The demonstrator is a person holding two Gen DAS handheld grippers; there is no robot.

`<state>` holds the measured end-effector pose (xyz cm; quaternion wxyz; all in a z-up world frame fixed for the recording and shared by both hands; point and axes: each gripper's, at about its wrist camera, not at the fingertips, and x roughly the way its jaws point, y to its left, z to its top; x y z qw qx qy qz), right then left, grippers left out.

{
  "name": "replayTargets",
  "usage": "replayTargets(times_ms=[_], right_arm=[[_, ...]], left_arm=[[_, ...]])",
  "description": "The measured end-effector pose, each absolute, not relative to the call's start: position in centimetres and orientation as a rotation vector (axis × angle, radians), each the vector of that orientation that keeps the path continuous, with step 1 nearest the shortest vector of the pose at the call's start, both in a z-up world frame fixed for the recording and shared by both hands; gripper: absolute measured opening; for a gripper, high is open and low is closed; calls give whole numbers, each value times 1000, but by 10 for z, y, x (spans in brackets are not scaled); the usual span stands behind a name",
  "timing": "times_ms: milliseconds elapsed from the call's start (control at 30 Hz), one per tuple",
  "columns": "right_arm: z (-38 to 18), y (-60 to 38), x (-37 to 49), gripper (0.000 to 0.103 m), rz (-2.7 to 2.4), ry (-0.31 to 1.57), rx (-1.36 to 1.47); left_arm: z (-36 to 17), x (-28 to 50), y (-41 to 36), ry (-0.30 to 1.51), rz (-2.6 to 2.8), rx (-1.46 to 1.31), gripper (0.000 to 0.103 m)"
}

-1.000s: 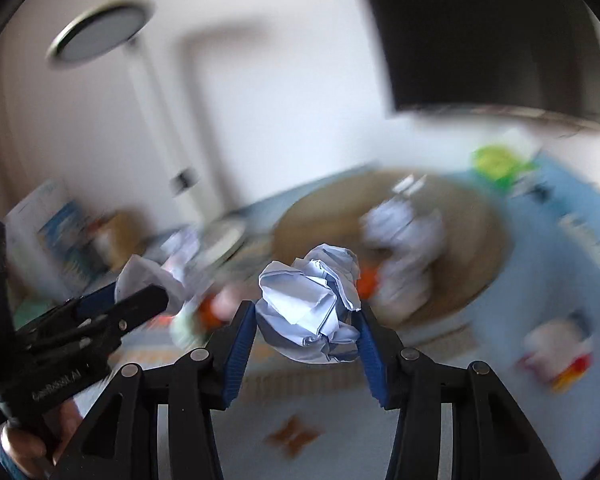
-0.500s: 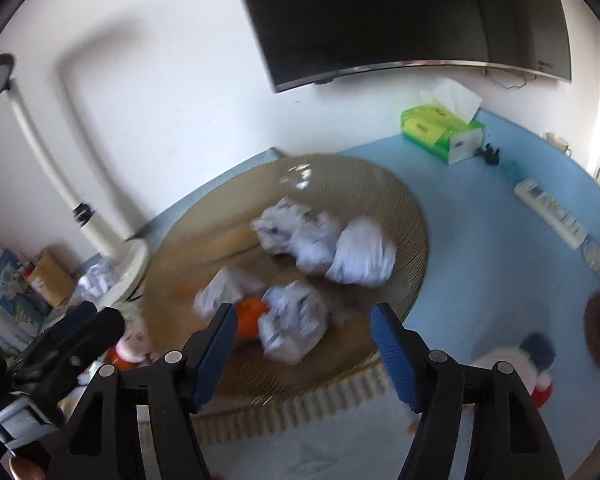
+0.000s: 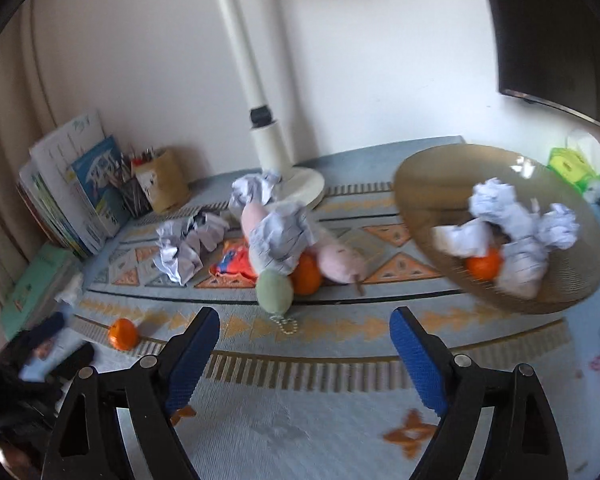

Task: Organize objects
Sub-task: 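Grasp a mandarin with the left tool while the right tool grasps a lined paper ball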

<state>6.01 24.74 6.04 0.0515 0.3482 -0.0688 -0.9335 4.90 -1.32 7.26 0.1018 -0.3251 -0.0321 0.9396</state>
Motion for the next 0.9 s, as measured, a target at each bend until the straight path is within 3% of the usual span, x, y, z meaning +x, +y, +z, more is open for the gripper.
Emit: replayTargets(times_ms=[233,500,600,900], right_arm=[[28,246,46,86,-2821,-294,1121],[33,253,39,88,-2805,-337,1147],[51,254,29,88,-2785,-347,1116],[65,230,-18,88,-2833,-124,1141]], left_arm=[[45,32,-57,-311,2758,-994,102],[39,25,-33,-144,2747,-1090,102],[39,14,-27,-170,2694,-1144,102],[28,-7,-18,-141,2676,-1211,102]])
